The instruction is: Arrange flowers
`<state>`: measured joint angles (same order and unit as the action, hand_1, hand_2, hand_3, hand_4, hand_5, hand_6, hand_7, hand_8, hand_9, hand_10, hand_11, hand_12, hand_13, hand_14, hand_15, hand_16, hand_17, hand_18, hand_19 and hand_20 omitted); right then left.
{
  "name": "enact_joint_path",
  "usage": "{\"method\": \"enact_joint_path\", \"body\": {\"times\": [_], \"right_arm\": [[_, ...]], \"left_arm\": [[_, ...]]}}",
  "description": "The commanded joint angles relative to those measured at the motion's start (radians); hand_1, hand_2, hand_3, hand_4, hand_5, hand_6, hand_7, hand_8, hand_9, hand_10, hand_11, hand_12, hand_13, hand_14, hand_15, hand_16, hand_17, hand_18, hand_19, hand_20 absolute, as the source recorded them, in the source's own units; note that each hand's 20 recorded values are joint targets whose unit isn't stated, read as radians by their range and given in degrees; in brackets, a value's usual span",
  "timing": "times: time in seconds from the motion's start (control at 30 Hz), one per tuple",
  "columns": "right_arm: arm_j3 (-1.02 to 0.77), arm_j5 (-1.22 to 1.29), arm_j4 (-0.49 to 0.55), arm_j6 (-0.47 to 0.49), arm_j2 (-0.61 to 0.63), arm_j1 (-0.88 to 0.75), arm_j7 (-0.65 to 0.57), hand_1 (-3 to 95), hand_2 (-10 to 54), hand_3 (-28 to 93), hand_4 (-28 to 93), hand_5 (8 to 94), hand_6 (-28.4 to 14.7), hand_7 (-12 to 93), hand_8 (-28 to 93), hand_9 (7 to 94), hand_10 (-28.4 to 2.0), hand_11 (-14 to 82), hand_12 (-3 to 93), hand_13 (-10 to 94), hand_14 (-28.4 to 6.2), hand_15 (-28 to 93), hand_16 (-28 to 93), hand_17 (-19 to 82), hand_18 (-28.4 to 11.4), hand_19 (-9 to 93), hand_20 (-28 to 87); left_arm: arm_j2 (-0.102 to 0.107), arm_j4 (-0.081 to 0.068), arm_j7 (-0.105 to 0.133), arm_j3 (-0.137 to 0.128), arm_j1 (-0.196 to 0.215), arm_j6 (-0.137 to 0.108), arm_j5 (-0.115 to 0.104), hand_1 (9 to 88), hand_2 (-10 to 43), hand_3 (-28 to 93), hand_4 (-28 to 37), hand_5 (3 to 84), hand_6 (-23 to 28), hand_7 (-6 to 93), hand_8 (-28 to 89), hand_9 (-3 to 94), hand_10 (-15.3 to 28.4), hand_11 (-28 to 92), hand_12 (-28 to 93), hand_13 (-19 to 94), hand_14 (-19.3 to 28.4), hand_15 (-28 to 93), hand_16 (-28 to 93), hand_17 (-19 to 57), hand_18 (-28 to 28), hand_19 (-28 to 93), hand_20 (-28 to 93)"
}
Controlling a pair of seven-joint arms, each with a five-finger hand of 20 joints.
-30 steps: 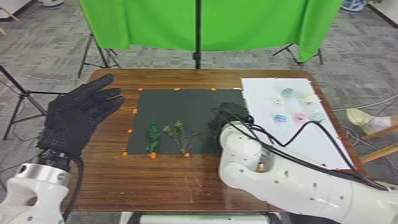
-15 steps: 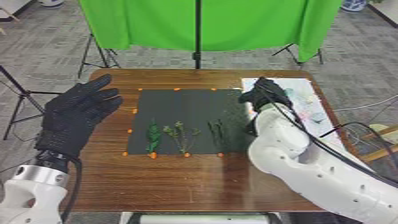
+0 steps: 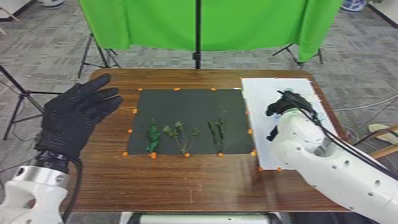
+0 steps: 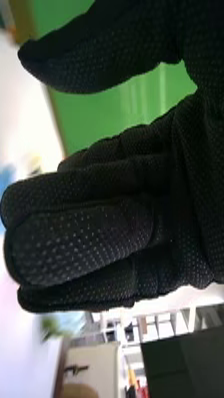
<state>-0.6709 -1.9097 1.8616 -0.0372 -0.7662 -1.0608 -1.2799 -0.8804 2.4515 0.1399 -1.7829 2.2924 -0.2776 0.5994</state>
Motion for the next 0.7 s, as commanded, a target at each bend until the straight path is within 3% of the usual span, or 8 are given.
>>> {"method": "enact_joint_path", "body": {"times": [0.03, 0.17, 0.3, 0.37, 0.5, 0.7], "right_arm": [[0.098, 0.013, -0.070, -0.003, 0.011, 0.039, 0.009, 35.6, -9.2, 70, -21, 52.0, -5.8, 9, -10, 81.8, -17.6, 23.3, 15.5, 85, -10.6, 55, 15, 48, -21.9, 91, -26], [0.199, -0.056, -0.107, -0.081, 0.020, 0.080, 0.016, 38.8, -9.5, 71, -22, 56.9, -3.2, 12, -11, 81.8, -16.5, 23.2, 15.3, 84, -9.9, 54, 15, 48, -21.3, 91, -27], [0.275, -0.144, -0.126, -0.154, 0.027, 0.103, 0.021, 51.3, -9.5, 69, -27, 77.0, -1.1, 16, 0, 88.9, -11.0, 18.3, 21.9, 88, -6.6, 50, 17, 49, -18.7, 90, -26], [0.303, -0.176, -0.132, -0.191, 0.029, 0.117, 0.017, 56.4, -9.5, 68, -28, 83.6, -0.1, 20, 4, 92.9, -8.1, 16.7, 26.6, 91, -4.6, 47, 19, 52, -15.3, 90, -27], [0.338, -0.206, -0.130, -0.215, 0.031, 0.154, 0.022, 58.6, -9.5, 69, -28, 86.3, -0.7, 21, 5, 93.7, -6.8, 18.5, 27.7, 93, -3.5, 47, 20, 53, -13.6, 91, -27], [0.392, -0.241, -0.097, -0.270, 0.019, 0.225, 0.050, 59.0, -9.5, 71, -28, 87.2, -1.8, 20, 7, 93.7, -7.6, 20.7, 27.4, 93, -3.0, 47, 21, 51, -14.2, 92, -26]], "left_arm": [[0.003, -0.007, 0.004, 0.013, -0.005, -0.010, -0.005, 21.8, 8.1, 78, -22.8, 41.3, 12.5, 12.9, -8, 34.4, 22.8, 32, 11, 24, 28.4, 55, -11, -9.6, 28.2, 62, 1], [0.008, -0.008, 0.009, 0.021, -0.008, -0.005, -0.005, 21.8, 8.1, 78, -22.8, 41.4, 12.5, 12.9, -8, 34.4, 22.8, 32, 11, 24, 28.4, 55, -11, -9.7, 28.0, 62, 1], [0.008, -0.005, 0.016, 0.017, -0.002, -0.005, -0.004, 21.7, 8.1, 78, -22.7, 41.3, 12.5, 12.9, -8, 34.4, 22.8, 32, 11, 24, 28.4, 55, -11, -9.7, 28.0, 62, 2], [0.009, -0.004, 0.022, 0.011, 0.004, -0.004, -0.003, 21.7, 8.1, 78, -22.7, 41.3, 12.5, 12.9, -8, 34.4, 22.7, 32, 11, 24, 28.4, 55, -11, -9.7, 28.0, 62, 2], [0.013, 0.000, 0.036, 0.005, 0.013, -0.006, -0.002, 21.6, 8.0, 78, -22.7, 41.4, 12.5, 12.9, -8, 34.5, 22.8, 33, 11, 24, 28.4, 55, -11, -9.6, 28.0, 62, 2], [0.030, 0.004, 0.065, -0.004, 0.029, 0.001, -0.004, 21.7, 8.0, 78, -22.8, 41.4, 12.5, 12.8, -8, 34.5, 22.8, 32, 11, 24, 28.4, 55, -11, -9.6, 28.0, 62, 2]]}}
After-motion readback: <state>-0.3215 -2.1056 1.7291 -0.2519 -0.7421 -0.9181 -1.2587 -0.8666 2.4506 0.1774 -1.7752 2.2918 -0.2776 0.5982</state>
